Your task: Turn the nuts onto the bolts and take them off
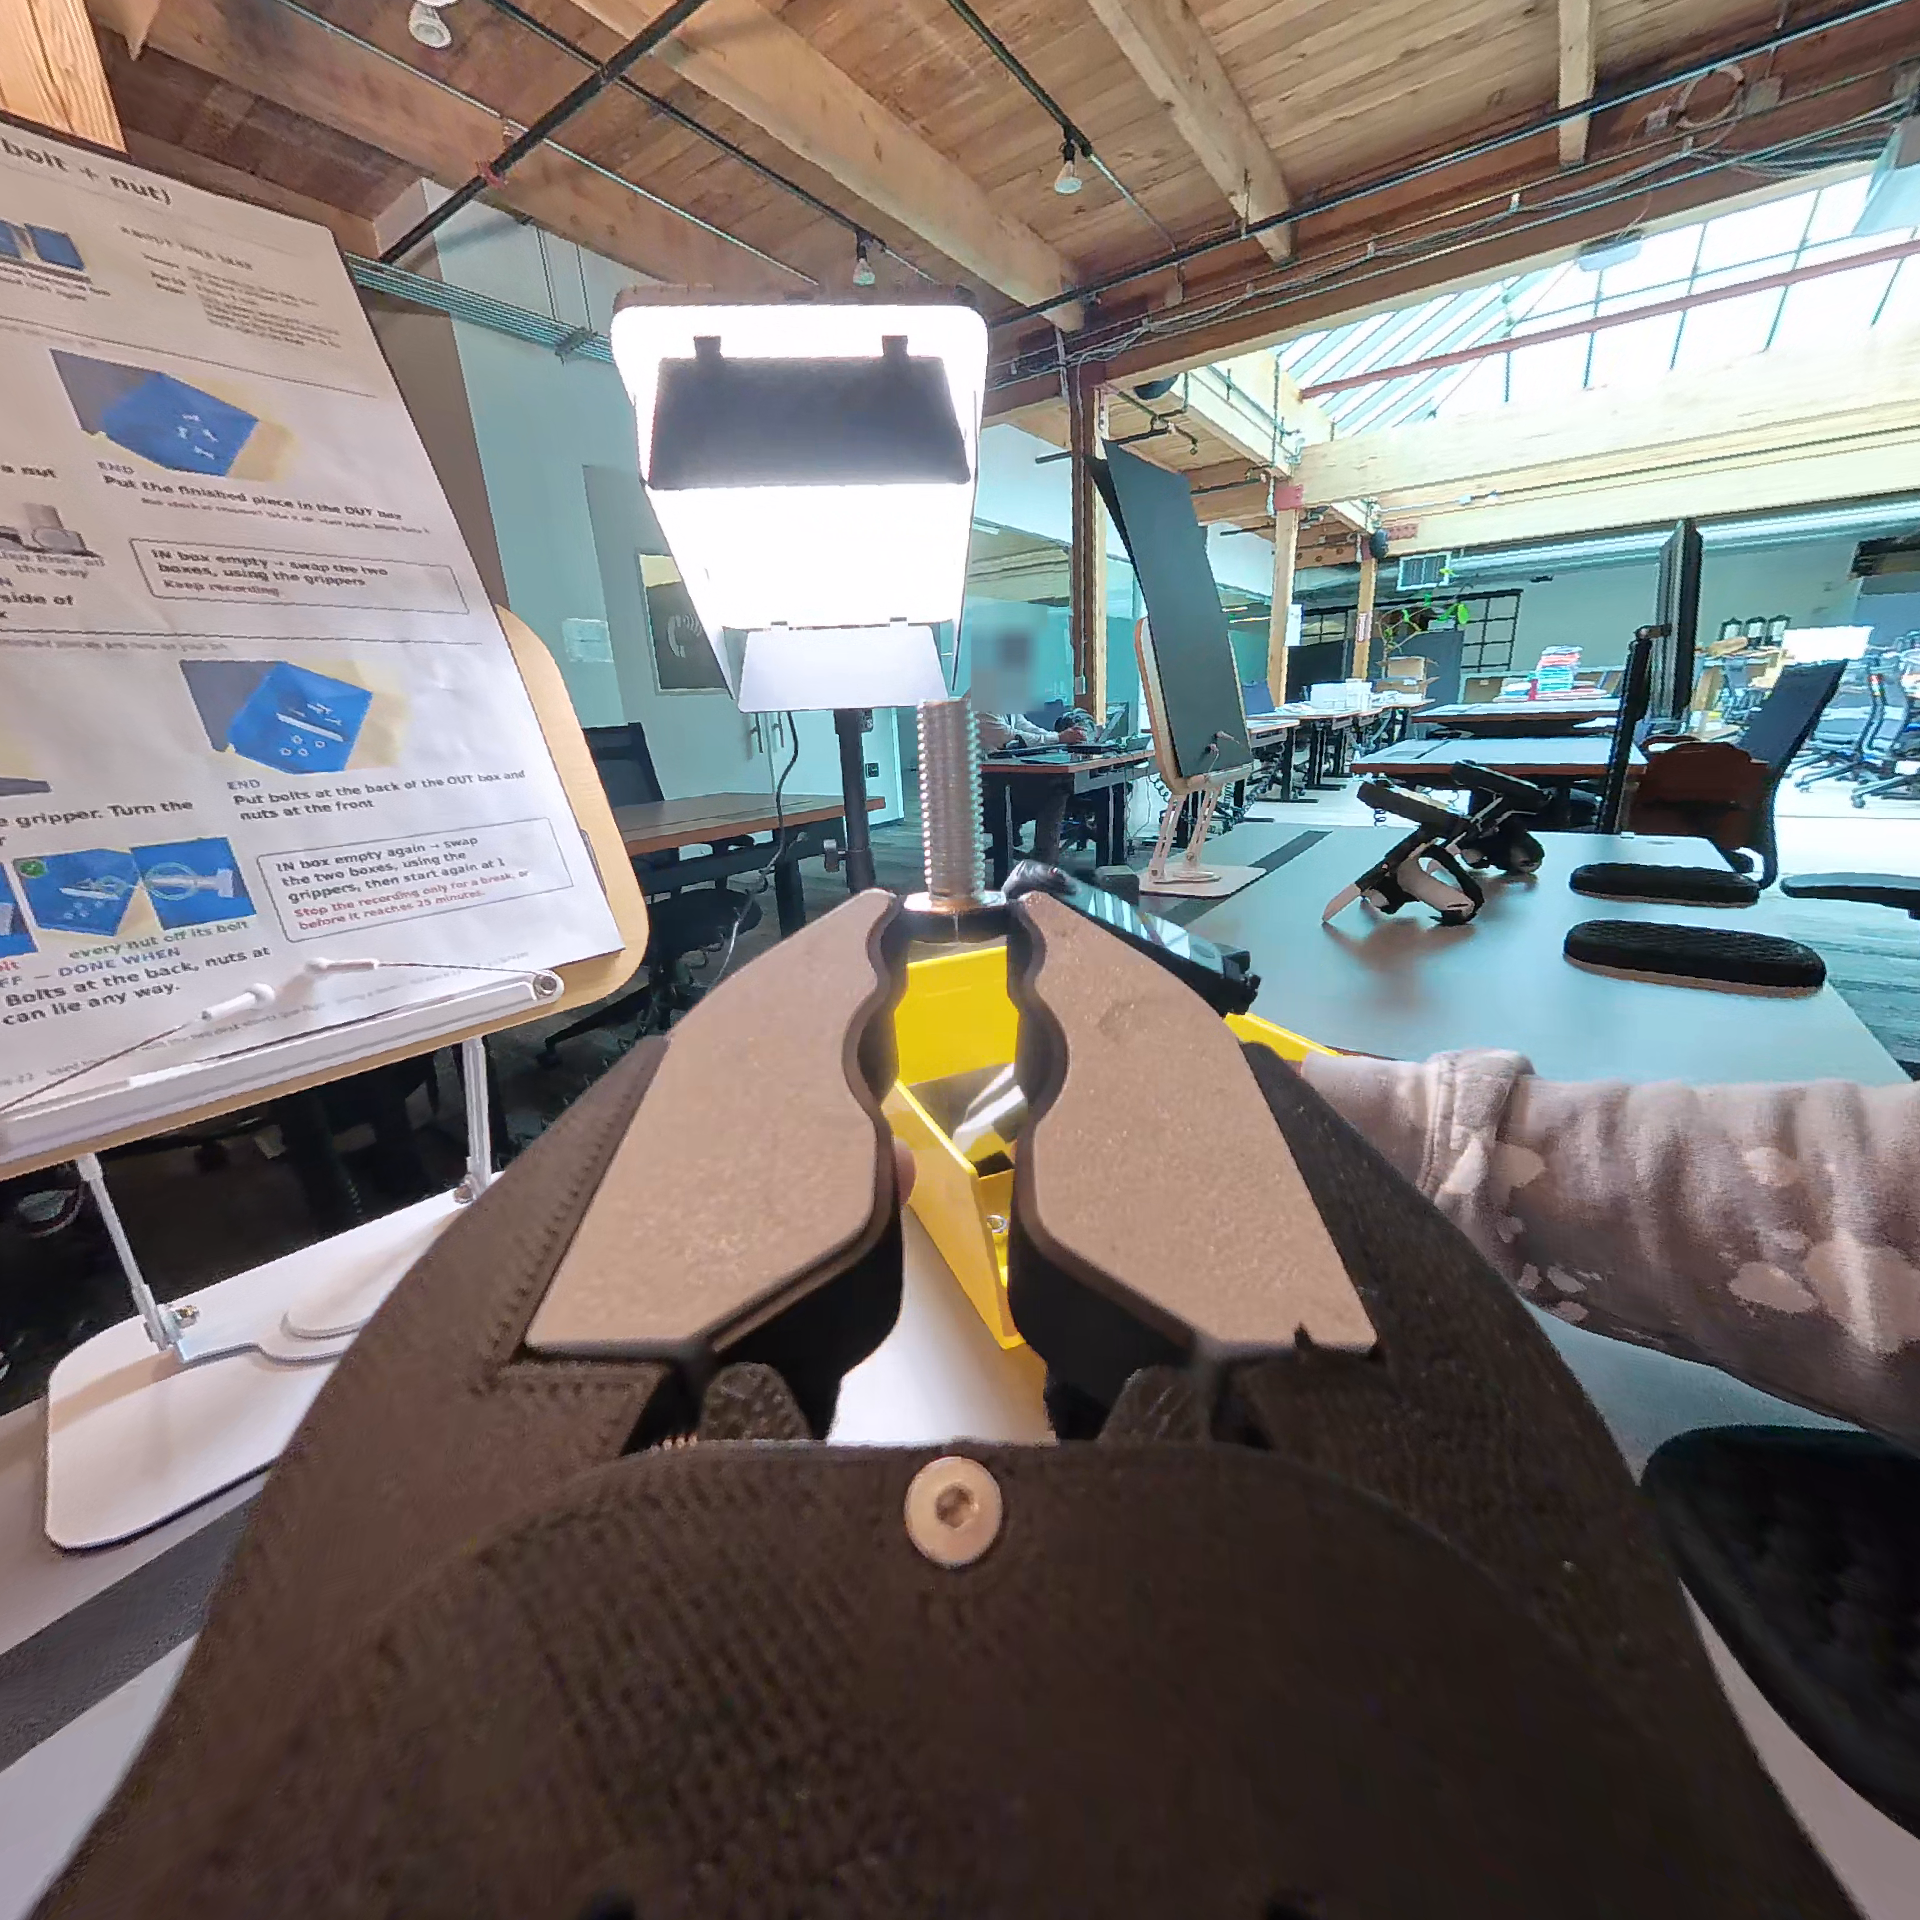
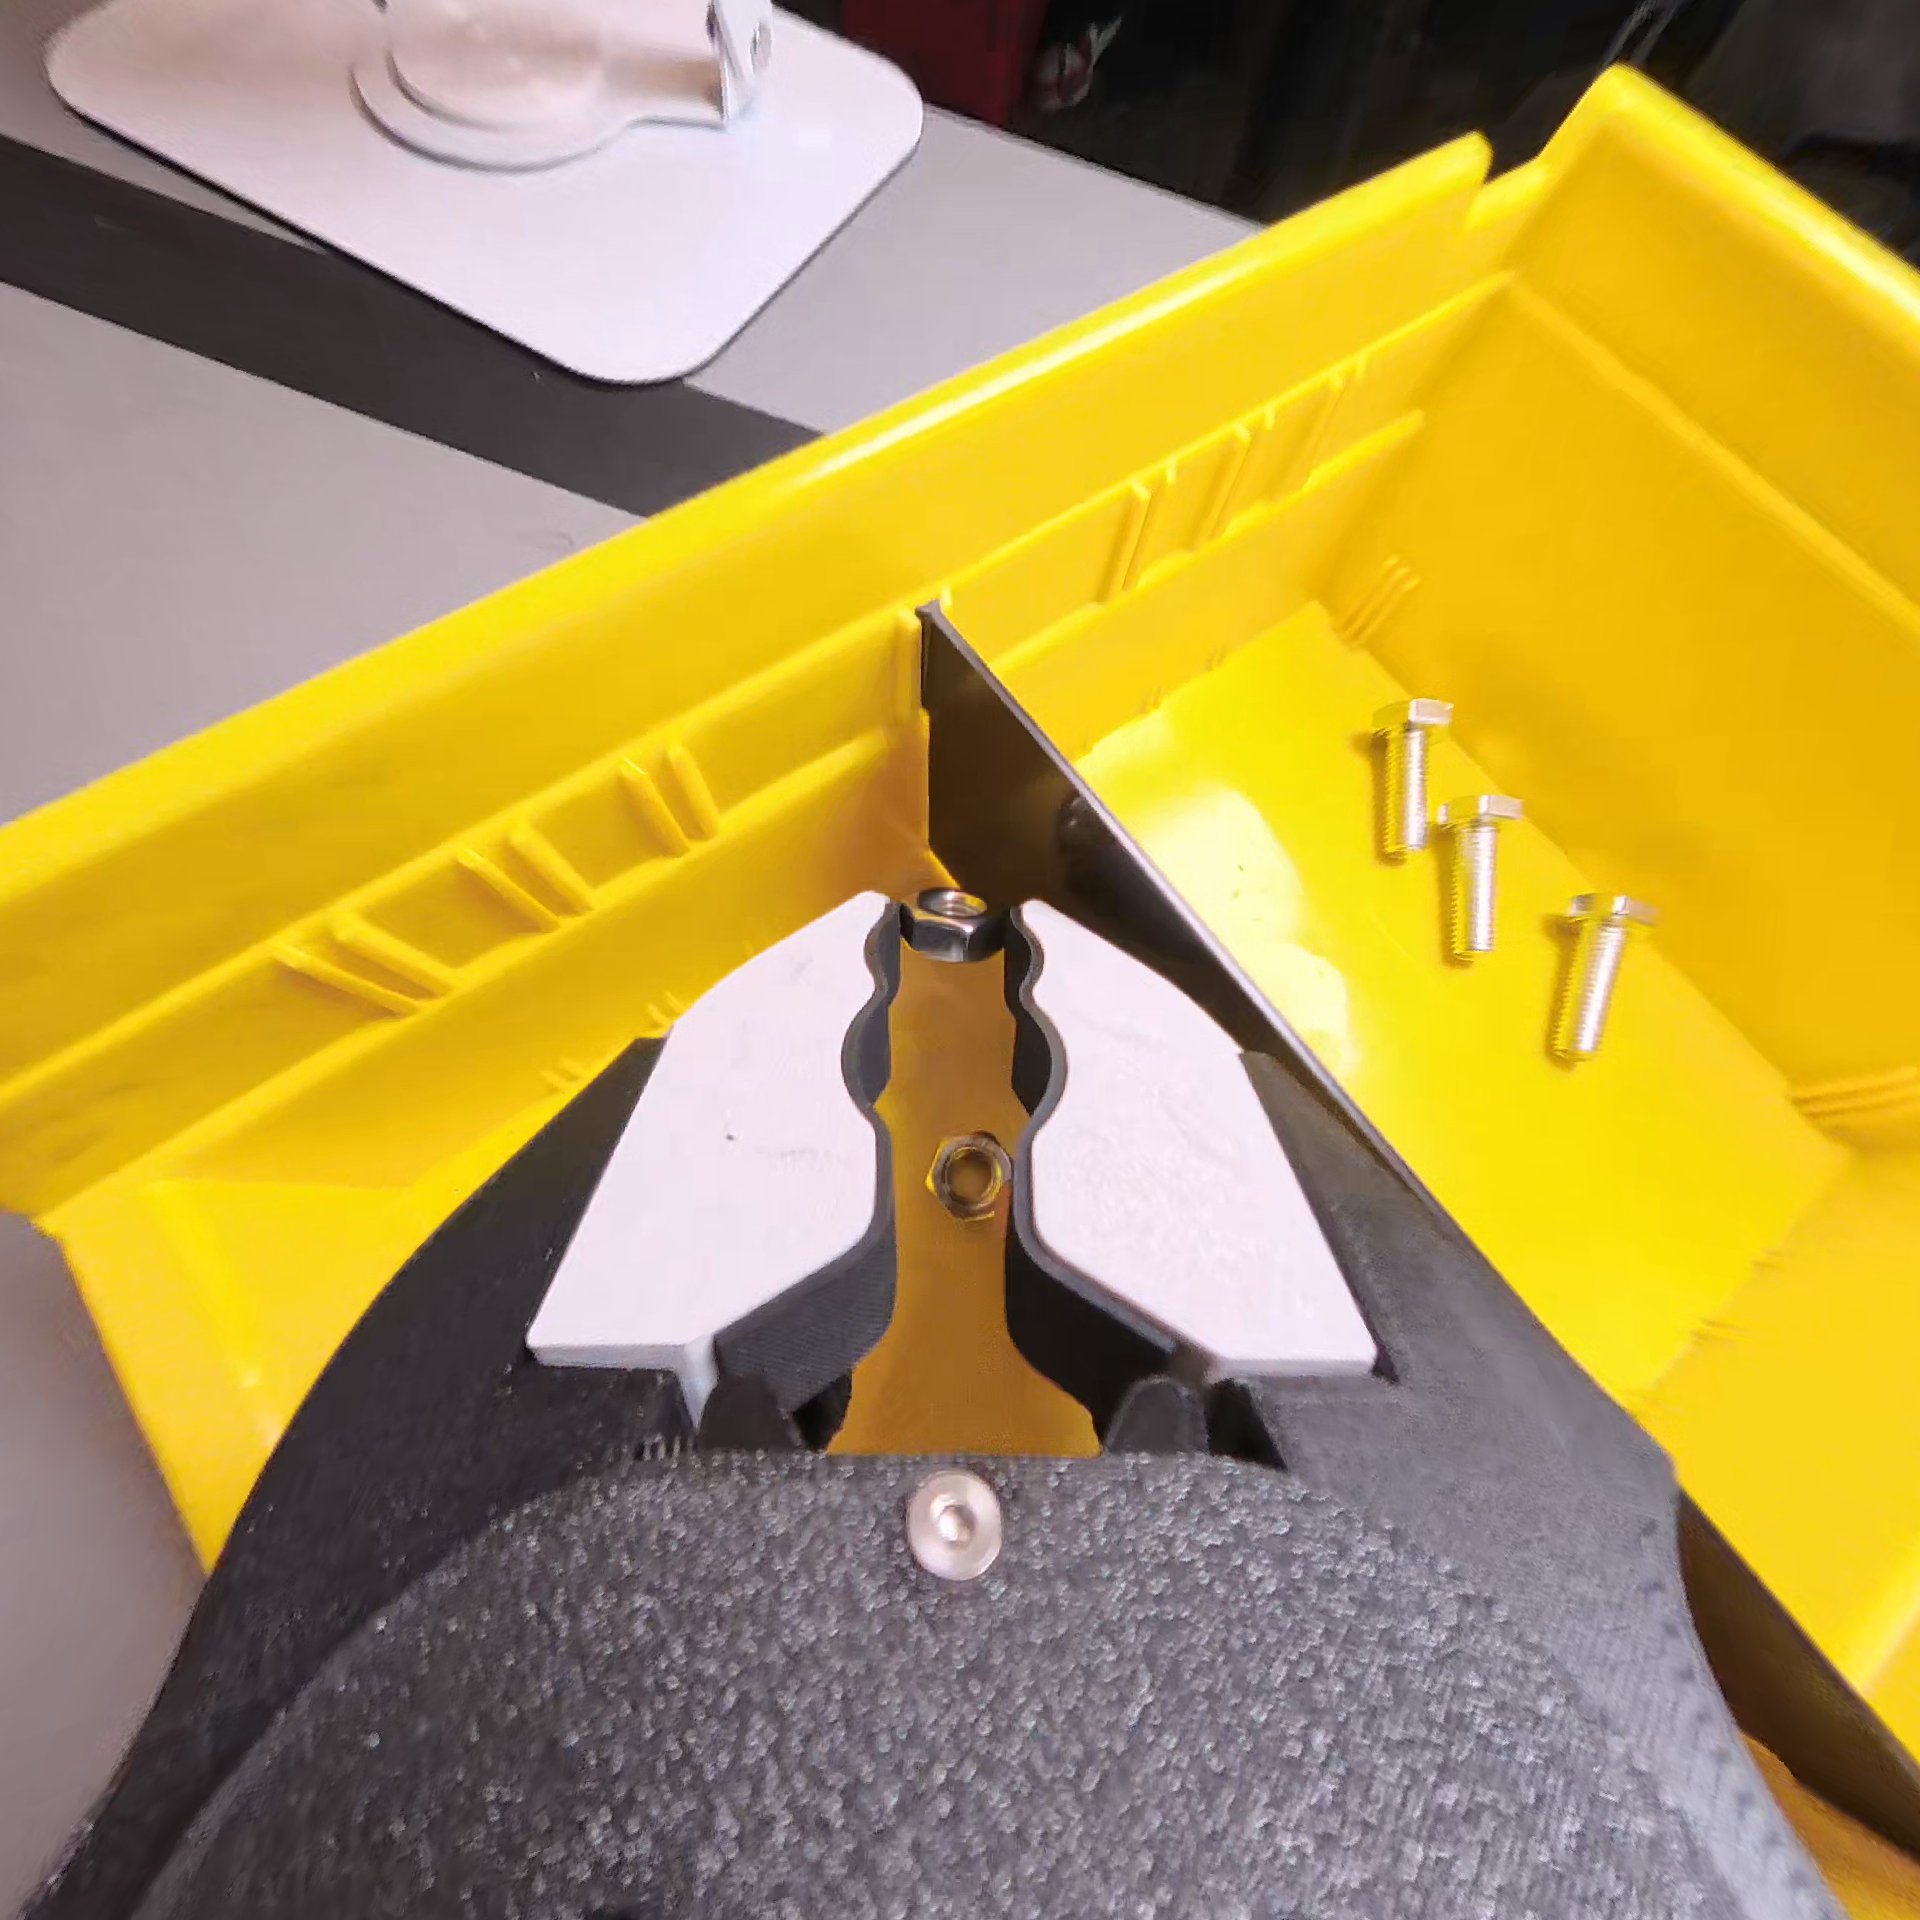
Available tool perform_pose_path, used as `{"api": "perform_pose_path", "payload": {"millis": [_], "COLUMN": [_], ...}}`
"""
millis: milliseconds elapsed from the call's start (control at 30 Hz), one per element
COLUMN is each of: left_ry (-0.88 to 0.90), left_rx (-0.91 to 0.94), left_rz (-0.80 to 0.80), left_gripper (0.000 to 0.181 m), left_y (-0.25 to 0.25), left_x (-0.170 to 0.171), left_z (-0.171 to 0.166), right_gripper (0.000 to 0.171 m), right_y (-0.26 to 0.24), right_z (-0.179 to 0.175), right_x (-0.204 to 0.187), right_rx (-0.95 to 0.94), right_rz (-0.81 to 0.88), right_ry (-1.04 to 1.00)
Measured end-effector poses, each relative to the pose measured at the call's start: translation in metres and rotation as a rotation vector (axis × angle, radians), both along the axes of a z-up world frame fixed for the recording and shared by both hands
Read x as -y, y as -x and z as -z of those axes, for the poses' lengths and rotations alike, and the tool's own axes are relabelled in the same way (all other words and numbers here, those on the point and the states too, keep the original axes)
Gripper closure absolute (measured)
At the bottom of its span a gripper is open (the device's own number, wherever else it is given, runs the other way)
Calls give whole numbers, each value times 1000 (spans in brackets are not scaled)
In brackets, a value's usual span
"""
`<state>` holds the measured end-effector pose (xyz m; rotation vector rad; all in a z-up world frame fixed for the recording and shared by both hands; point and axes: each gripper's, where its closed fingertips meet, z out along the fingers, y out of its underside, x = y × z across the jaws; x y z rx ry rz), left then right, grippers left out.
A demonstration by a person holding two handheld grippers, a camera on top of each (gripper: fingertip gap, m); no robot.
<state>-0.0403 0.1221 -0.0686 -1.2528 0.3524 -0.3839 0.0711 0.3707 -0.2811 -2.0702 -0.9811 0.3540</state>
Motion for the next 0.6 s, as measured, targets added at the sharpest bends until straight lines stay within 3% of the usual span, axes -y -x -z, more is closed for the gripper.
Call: {"api": "perform_pose_path", "payload": {"millis": [200, 333, 467, 600], "left_ry": [21, 48, 67, 105], "left_rx": [7, 0, -15, -35], "left_rz": [2, 16, 24, 50], "left_gripper": [163, 163, 163, 163], "left_y": [5, 1, -3, -9], "left_x": [-5, -9, -11, -14], "left_z": [5, 13, 19, 28], "right_gripper": [151, 140, 140, 142], "right_y": [-13, -27, -27, -4], "right_z": [32, 31, -5, -79], "right_x": [10, 26, 38, 56], "right_rx": [183, 282, 266, 52], "right_rz": [26, 46, -3, -129], "right_ry": [131, 232, 195, 30]}}
